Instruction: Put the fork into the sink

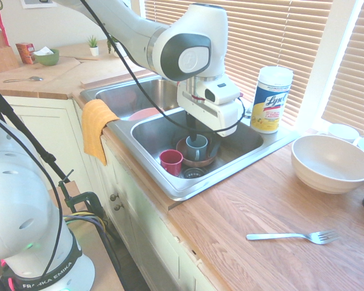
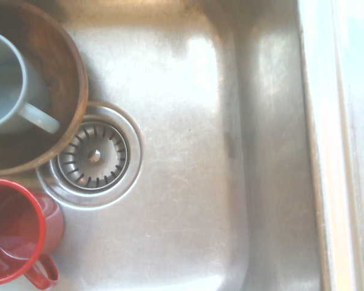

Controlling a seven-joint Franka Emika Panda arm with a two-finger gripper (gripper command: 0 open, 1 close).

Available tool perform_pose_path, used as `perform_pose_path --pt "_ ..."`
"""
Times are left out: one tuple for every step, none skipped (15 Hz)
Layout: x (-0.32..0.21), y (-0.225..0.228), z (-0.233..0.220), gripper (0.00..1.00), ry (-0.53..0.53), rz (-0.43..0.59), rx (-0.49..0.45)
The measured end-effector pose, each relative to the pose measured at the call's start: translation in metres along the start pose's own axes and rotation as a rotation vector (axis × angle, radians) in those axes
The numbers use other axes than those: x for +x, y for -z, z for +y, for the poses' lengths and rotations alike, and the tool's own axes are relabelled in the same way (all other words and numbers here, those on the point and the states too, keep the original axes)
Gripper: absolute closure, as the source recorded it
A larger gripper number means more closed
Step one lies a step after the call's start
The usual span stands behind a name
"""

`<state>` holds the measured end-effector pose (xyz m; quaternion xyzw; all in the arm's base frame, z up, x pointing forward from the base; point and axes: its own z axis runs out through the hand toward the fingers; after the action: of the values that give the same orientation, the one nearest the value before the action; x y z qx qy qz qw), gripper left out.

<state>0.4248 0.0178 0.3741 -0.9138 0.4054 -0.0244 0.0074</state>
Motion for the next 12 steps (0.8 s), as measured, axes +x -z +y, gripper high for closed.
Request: perform_pose_path --pt "0.000 -0.001 0.000 0.00 0.000 -0.001 -0.001" --pt "0.001 0.000 0.000 0.00 -0.004 0.000 0.001" --pt "0.004 0.005 -0.001 0.00 -0.018 0.004 0.005" --pt "0.010 0.013 -0.001 0.00 -0.041 0.005 0.006" --pt "0.018 0.025 0.002 0.00 -0.075 0.006 0.006" --pt "0.028 0.037 0.010 0.00 -0.123 0.011 0.001" --pt "0.042 0.048 0.024 0.00 -0.180 0.021 -0.013" --pt "0.056 0.056 0.043 0.00 -0.242 0.028 -0.032" --pt "0.072 0.061 0.064 0.00 -0.303 0.029 -0.043" --pt "0.087 0.062 0.083 0.00 -0.353 0.024 -0.048" --pt "0.101 0.062 0.100 0.00 -0.399 0.018 -0.050" --pt "0.115 0.058 0.116 0.00 -0.441 0.008 -0.053"
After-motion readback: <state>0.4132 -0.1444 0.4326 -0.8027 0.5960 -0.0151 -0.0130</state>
